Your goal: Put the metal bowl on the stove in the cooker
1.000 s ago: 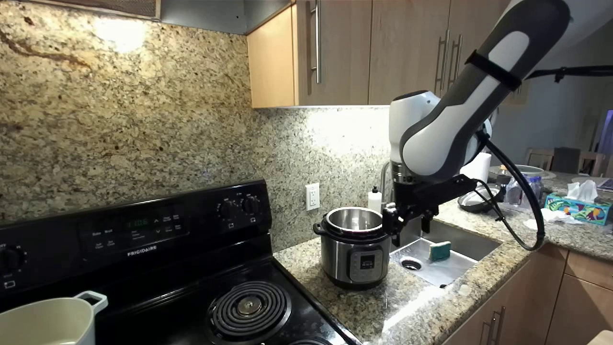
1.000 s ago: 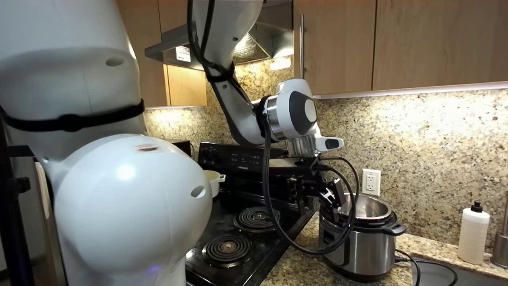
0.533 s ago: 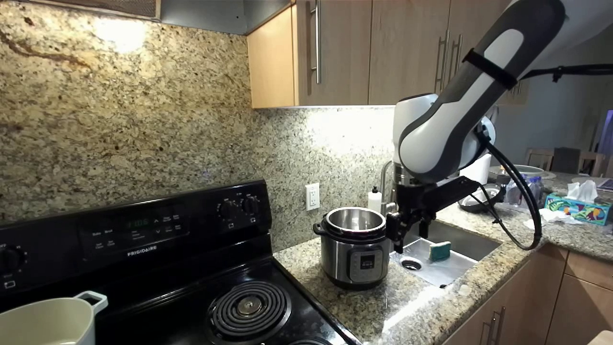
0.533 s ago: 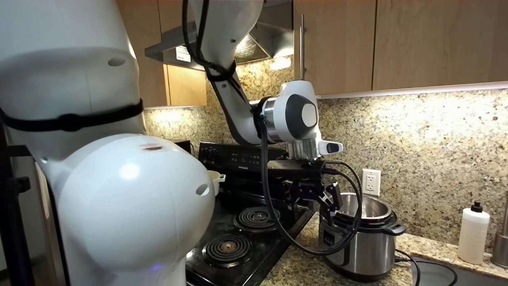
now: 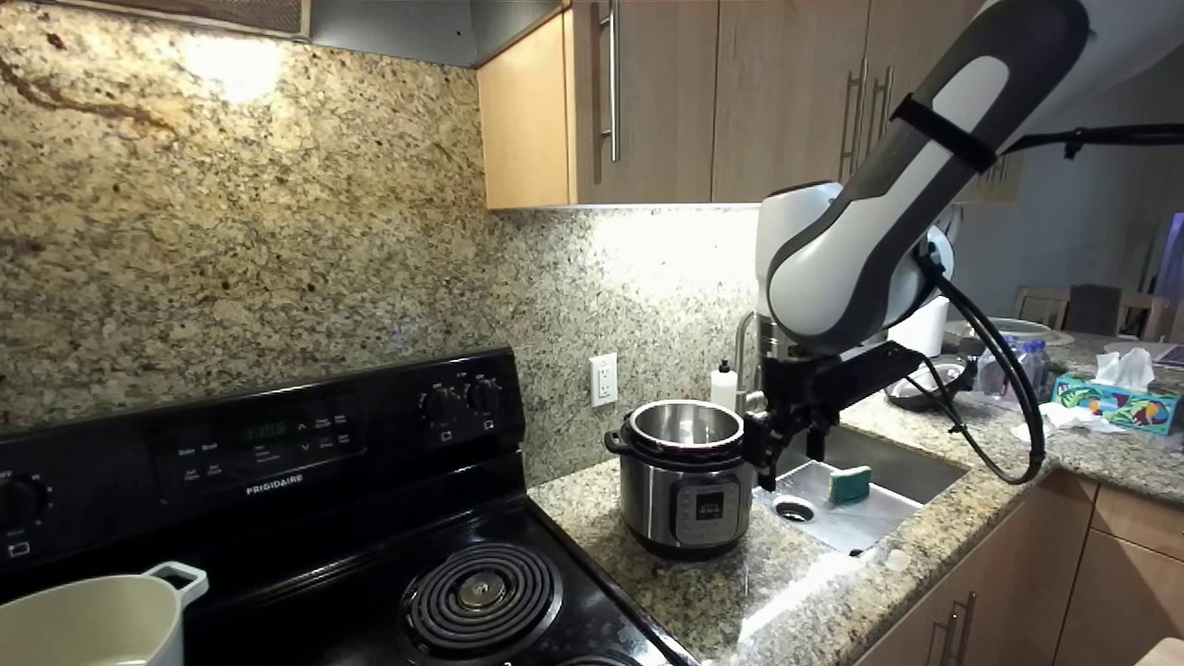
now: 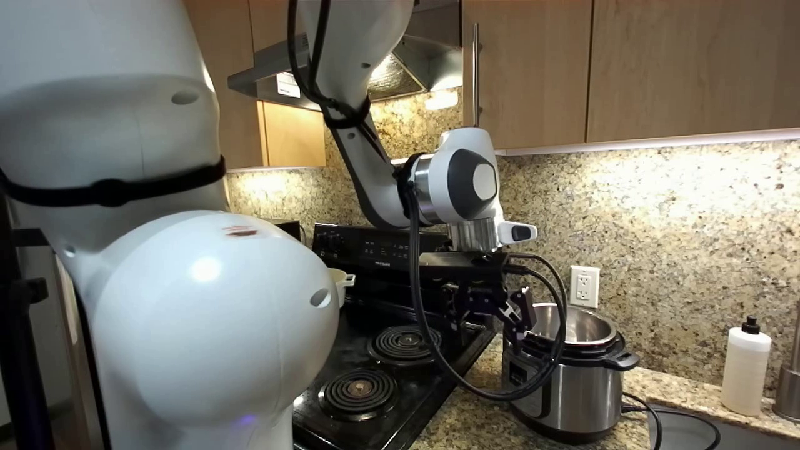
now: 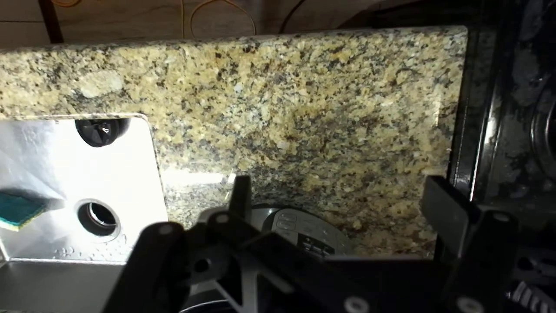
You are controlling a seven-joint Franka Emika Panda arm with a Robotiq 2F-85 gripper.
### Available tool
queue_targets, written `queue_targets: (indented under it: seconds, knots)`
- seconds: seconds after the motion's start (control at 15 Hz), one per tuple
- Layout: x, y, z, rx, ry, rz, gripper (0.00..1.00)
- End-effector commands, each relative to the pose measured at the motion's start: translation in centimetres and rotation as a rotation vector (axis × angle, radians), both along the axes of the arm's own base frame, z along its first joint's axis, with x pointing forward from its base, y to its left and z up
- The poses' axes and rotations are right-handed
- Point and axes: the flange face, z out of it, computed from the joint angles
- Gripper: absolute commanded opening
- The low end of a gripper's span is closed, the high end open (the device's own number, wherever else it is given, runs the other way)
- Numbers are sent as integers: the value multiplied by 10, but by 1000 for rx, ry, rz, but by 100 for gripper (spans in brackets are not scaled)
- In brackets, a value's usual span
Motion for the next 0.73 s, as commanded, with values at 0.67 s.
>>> queue_targets:
  seconds: [0.67]
  knots:
    - [-1, 13, -4, 2, 10, 28, 100]
